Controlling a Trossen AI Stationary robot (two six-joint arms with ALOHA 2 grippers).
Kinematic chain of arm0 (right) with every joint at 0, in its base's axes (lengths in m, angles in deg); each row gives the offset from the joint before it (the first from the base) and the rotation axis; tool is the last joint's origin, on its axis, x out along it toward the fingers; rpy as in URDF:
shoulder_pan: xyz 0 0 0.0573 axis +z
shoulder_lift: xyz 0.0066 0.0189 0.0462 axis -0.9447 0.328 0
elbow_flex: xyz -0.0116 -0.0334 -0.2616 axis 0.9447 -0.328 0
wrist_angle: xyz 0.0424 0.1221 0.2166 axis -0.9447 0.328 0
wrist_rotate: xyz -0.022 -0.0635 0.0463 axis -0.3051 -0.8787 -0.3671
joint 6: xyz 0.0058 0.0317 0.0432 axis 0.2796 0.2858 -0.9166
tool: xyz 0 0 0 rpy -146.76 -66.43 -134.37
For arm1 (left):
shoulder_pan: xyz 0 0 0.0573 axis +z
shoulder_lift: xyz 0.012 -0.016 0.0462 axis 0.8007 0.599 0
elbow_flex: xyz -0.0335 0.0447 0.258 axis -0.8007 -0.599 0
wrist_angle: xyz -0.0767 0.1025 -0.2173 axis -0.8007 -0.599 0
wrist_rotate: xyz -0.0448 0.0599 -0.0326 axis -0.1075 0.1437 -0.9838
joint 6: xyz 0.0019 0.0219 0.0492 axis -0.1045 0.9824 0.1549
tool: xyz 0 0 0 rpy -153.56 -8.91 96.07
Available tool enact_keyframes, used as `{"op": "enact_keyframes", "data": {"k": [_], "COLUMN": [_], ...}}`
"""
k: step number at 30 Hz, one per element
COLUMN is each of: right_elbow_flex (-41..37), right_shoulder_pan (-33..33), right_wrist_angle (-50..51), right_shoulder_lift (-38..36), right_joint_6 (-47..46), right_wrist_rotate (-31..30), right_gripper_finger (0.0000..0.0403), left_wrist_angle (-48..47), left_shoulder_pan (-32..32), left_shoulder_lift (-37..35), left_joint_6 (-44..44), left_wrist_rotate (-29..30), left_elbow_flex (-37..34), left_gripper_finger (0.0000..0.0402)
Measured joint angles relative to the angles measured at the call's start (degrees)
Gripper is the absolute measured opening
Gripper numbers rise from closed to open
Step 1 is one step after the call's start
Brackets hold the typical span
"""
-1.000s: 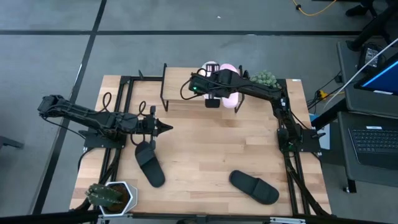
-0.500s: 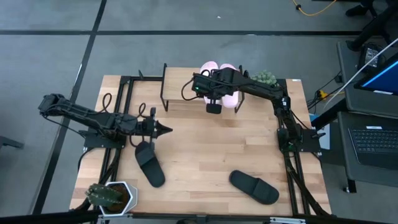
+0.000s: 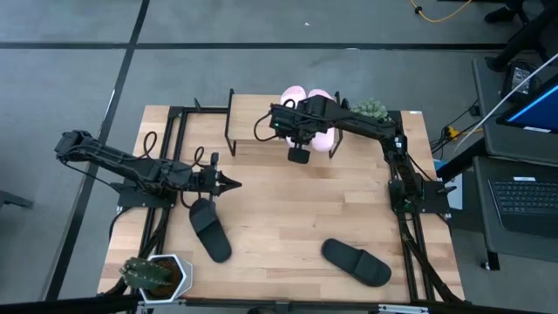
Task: Pick and place slides into the shelf
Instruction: Put the pink slide on the shelf
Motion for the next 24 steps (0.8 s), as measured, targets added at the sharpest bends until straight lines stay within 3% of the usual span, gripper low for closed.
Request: {"op": "enact_keyframes", "data": {"k": [6,24], "right_elbow_flex": [0.02,-0.04], "right_shoulder_pan": [0.0,0.44], "right_wrist_angle": [0.19,-1.25], "right_shoulder_lift": [0.48,1.99], "right_joint_6": [-0.37,1.27], "right_wrist_rotate": [3.37,4.98], "right_gripper_finger": [0.0,0.0], "left_wrist_angle": [0.0,-0.02], "left_shoulder_pan": [0.0,0.0], "left_shoulder_lift": [-0.01,-0.01], "left_joint_6": [0.01,-0.01], "left_wrist_rotate": [0.0,0.01], "left_elbow_flex": [0.0,0.0], "left_gripper_finger": [0.0,0.0]}}
